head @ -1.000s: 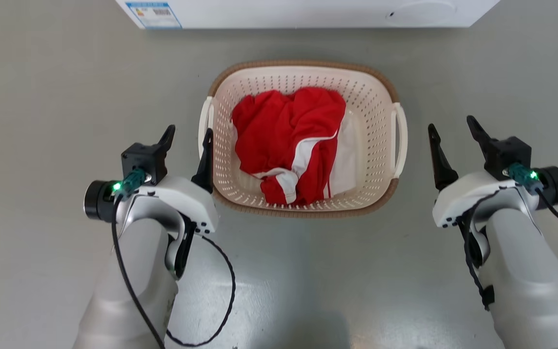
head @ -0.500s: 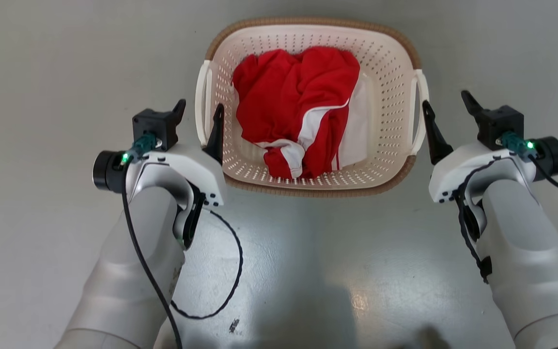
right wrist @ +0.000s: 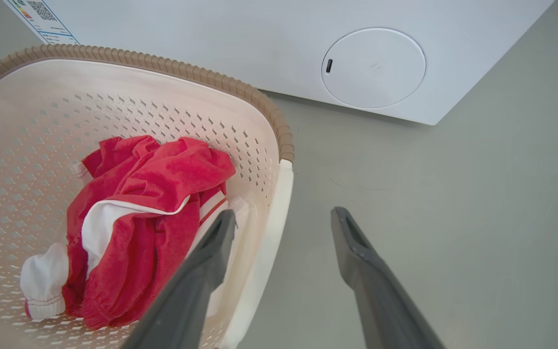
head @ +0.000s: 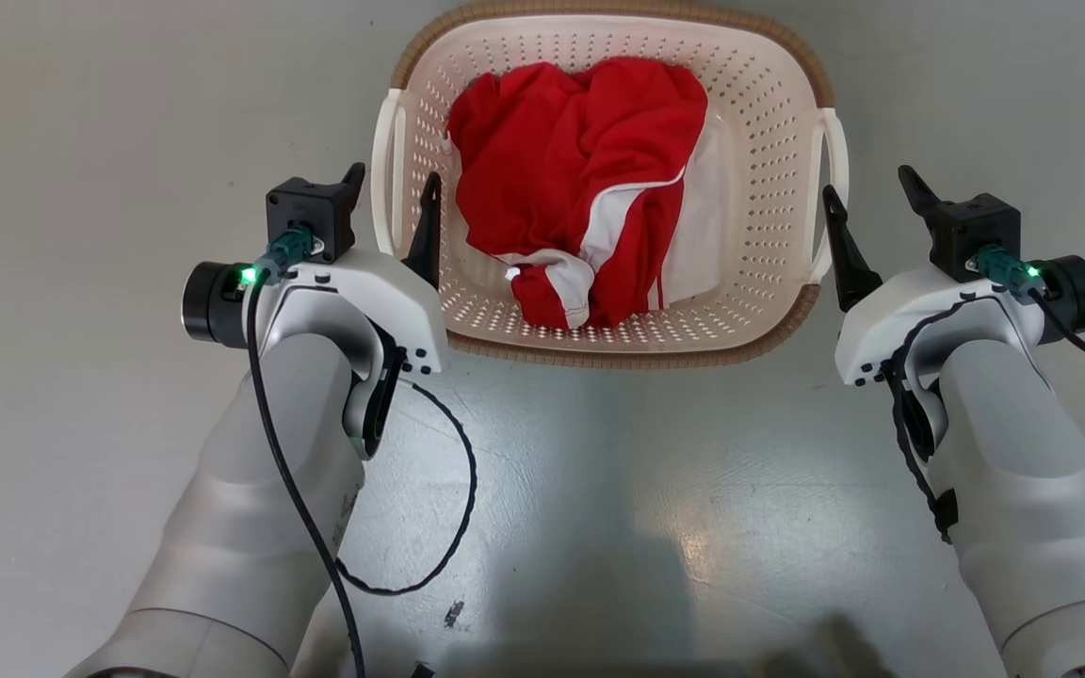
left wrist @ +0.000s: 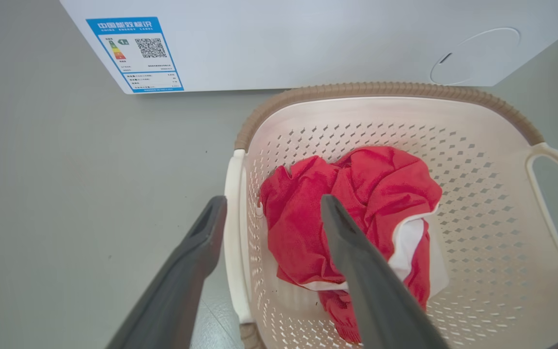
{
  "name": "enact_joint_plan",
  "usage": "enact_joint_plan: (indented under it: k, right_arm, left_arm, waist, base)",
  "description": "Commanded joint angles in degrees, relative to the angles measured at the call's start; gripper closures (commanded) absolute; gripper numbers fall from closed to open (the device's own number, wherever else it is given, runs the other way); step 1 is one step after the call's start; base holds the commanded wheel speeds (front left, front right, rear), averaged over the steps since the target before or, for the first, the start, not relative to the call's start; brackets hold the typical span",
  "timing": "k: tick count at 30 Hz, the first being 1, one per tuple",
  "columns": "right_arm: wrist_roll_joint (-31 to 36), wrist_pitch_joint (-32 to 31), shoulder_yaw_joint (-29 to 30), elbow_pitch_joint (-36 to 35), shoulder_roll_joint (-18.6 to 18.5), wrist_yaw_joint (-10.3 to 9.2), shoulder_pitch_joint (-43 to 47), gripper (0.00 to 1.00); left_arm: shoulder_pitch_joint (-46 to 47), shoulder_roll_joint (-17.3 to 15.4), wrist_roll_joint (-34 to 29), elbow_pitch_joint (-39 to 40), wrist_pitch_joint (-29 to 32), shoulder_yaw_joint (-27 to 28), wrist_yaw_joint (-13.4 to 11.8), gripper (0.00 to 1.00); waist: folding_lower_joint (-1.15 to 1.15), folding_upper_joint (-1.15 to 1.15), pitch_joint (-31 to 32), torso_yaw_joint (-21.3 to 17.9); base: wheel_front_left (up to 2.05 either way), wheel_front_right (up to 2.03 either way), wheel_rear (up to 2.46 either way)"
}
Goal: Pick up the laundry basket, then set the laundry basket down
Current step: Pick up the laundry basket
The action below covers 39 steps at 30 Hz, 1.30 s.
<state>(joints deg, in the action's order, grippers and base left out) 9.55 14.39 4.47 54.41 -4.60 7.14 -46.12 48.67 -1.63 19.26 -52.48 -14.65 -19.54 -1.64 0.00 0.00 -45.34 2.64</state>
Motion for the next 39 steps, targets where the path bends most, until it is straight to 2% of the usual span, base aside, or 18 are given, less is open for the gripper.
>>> enact_joint_plan:
  k: [1, 39]
  right_arm:
    - [0.21, 0.61, -1.07, -0.47, 0.88, 0.35, 0.48, 0.00]
    - [-0.42, 0.61, -1.54, -1.50, 1.52, 0.35, -3.26, 0.00]
  left_arm:
    - [-0.01, -1.24, 0.52, 0.37, -0.35, 1.04, -0.50, 0.00]
    - [8.42, -1.24, -2.56, -5.89, -0.35, 4.01, 0.06, 0.00]
  waist:
    - [0.00, 0.00, -0.21, -0.06]
    - [0.00, 0.00, -8.70, 0.11]
  base:
    - [0.00, 0.00, 0.00]
    - [0.00, 0.00, 0.00]
